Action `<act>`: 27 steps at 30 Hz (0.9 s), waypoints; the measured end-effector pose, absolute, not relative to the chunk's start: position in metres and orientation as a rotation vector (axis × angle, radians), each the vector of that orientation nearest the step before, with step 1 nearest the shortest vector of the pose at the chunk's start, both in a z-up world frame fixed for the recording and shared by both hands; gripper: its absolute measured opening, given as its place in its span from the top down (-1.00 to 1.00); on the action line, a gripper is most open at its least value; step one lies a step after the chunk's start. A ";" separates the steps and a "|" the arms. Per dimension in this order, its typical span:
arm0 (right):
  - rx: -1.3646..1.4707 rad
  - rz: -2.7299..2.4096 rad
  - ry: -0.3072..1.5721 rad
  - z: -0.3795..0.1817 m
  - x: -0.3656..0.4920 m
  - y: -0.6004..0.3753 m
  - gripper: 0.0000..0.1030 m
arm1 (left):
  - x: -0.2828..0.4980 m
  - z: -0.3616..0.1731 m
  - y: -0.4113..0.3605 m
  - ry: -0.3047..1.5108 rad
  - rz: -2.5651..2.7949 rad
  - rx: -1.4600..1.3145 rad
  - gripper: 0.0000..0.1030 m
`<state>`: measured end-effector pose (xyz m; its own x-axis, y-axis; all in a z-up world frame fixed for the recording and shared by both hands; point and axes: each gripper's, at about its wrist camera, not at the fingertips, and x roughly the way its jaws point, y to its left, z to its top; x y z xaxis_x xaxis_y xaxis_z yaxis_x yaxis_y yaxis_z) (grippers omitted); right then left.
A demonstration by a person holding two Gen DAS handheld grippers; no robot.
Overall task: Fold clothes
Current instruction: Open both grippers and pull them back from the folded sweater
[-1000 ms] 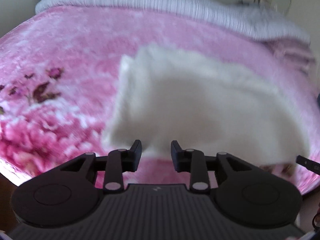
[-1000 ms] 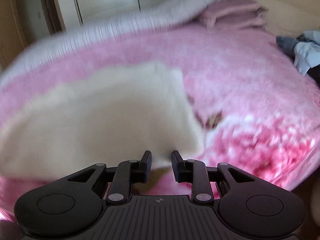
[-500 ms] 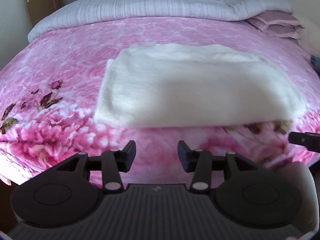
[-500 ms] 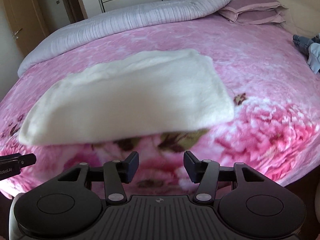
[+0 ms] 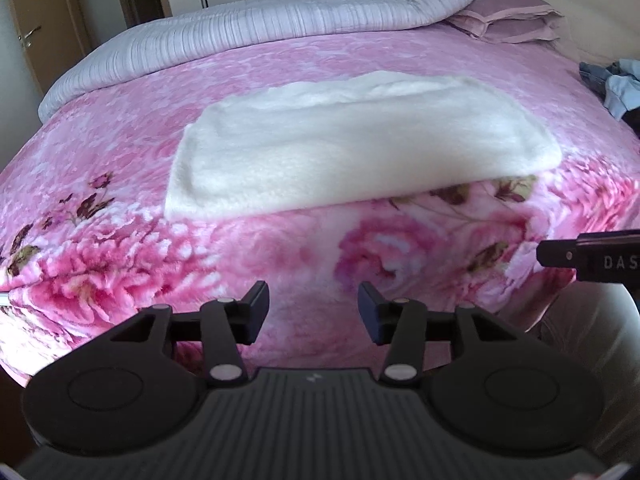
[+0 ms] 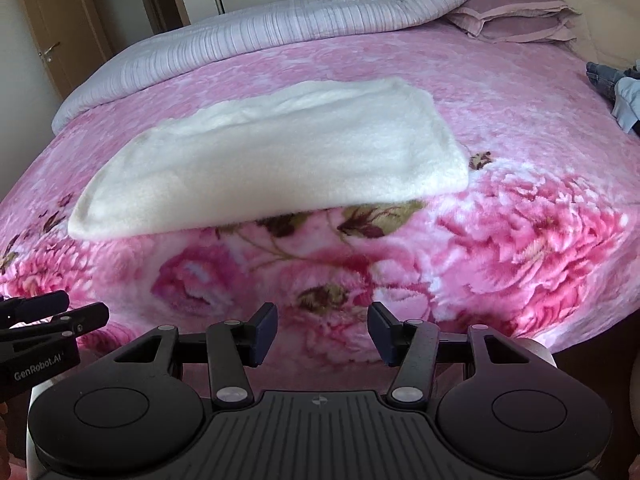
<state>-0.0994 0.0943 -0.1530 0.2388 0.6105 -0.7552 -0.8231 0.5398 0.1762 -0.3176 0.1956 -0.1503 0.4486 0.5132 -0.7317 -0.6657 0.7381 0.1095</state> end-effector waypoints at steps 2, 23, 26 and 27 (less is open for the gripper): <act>-0.273 0.997 0.882 -0.152 -0.100 0.091 -0.04 | -0.319 -0.148 0.192 0.824 0.735 -0.197 0.12; -0.289 1.011 0.866 -0.148 -0.103 0.096 -0.04 | -0.327 -0.146 0.196 0.807 0.743 -0.225 0.10; -0.303 1.008 0.859 -0.149 -0.101 0.101 -0.04 | -0.328 -0.150 0.205 0.811 0.747 -0.247 0.10; -0.308 1.006 0.857 -0.149 -0.100 0.103 -0.04 | -0.328 -0.151 0.209 0.811 0.748 -0.255 0.10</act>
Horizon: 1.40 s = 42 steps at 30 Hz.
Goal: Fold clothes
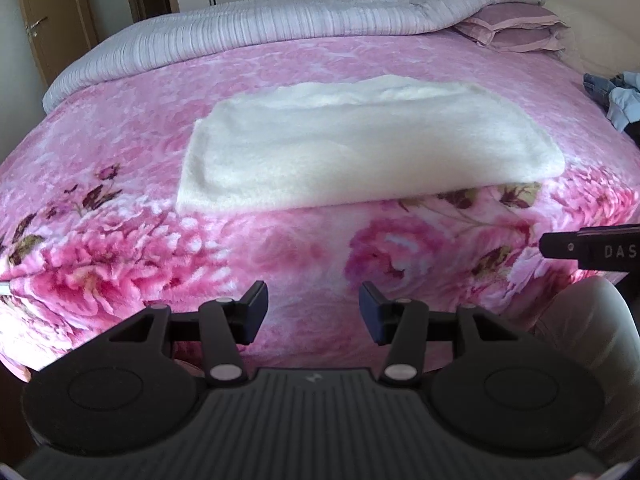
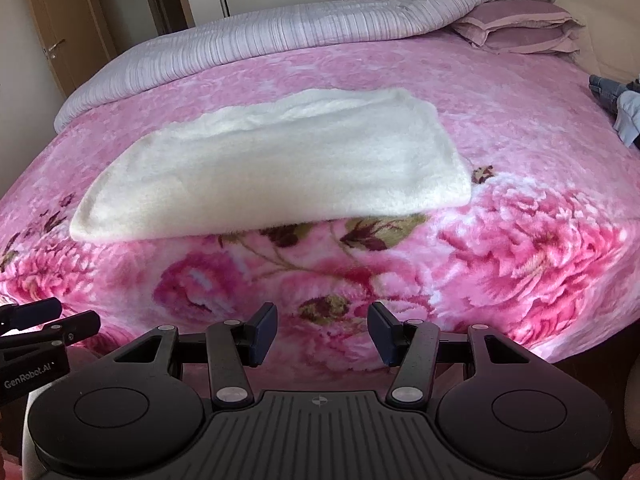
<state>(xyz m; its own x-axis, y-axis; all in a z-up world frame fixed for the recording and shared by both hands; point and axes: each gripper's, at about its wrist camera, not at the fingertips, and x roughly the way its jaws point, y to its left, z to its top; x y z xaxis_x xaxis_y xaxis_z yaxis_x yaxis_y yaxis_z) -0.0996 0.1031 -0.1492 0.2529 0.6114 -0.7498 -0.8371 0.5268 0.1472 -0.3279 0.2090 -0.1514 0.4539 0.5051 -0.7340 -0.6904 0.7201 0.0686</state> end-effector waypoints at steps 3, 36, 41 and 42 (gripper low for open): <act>-0.322 0.996 0.852 -0.151 -0.094 0.110 -0.04 | -0.327 -0.154 0.219 0.809 0.747 -0.274 0.10; 0.822 0.721 1.167 -0.230 0.102 0.102 -0.03 | -0.234 -0.165 0.367 0.689 0.469 -0.465 0.42; 0.805 0.743 1.149 -0.231 0.102 0.106 -0.03 | -0.206 -0.179 0.373 0.758 0.494 -0.427 0.41; 0.799 0.746 1.146 -0.230 0.102 0.107 -0.03 | -0.201 -0.181 0.373 0.771 0.500 -0.413 0.41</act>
<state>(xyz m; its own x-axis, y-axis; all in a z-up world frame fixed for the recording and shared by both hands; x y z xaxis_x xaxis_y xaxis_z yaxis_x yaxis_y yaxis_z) 0.1018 0.1072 -0.2300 0.2449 0.8406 -0.4832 -0.1013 0.5178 0.8495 -0.2006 0.3730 -0.1813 0.6127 0.2733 -0.7416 -0.5653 0.8073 -0.1695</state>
